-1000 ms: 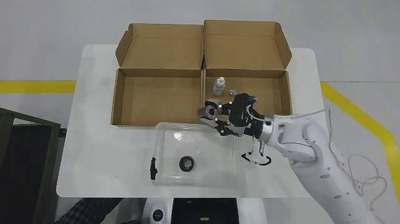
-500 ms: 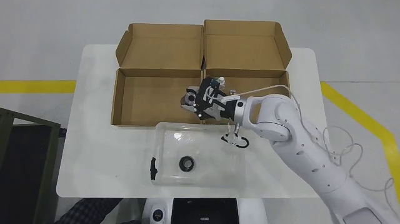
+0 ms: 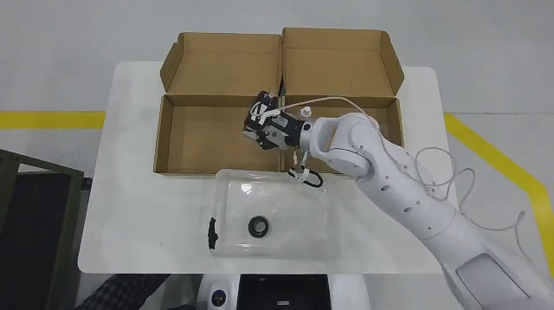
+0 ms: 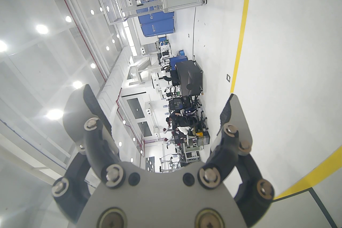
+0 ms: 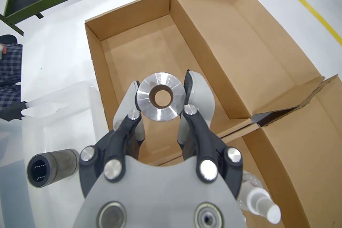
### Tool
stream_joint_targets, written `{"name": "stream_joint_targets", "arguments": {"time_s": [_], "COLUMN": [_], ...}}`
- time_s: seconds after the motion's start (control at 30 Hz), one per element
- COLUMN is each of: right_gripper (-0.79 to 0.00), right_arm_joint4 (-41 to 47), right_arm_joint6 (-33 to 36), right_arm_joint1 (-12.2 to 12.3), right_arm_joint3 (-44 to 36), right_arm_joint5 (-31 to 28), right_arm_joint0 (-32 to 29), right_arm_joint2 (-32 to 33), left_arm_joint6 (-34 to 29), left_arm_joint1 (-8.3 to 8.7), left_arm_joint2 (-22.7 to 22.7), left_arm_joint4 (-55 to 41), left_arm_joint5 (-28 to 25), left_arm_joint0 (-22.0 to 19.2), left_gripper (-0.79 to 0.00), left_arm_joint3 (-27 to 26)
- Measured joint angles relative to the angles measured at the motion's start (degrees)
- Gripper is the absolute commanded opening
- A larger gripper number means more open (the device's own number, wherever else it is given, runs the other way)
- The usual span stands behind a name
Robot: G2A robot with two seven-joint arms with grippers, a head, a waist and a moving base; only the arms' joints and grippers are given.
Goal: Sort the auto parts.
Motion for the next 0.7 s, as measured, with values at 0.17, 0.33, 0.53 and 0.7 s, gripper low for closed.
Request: {"name": "stream_joint_targets", "arguments": {"time_s": [0.17, 0.33, 0.53, 0.7], "right_gripper": [-0.785, -0.785, -0.785, -0.785], "right_arm_joint4": [0.4, 0.4, 0.8, 0.4], "right_arm_joint6": [0.6, 0.8, 0.3, -0.2], "right_arm_joint1": [-1.9, -3.9, -6.1, -7.7], "right_arm_joint3": [4.8, 9.3, 14.8, 18.6], "right_arm_joint5": [0.9, 2.1, 2.7, 3.1], "right_arm_joint0": [3.2, 6.0, 8.3, 9.5], "right_arm_joint2": [-2.6, -4.8, -6.7, -8.0], "left_arm_joint6": [0.0, 0.0, 0.0, 0.0], "left_arm_joint1": [0.0, 0.0, 0.0, 0.0], "left_arm_joint2": [0.0, 0.0, 0.0, 0.0], "left_arm_joint4": [0.0, 0.0, 0.0, 0.0], "left_arm_joint5": [0.0, 0.0, 0.0, 0.0], "left_arm_joint0": [0.0, 0.0, 0.0, 0.0], "left_gripper": [0.0, 0.0, 0.0, 0.0], "left_arm_joint3": [0.0, 0.0, 0.0, 0.0]}}
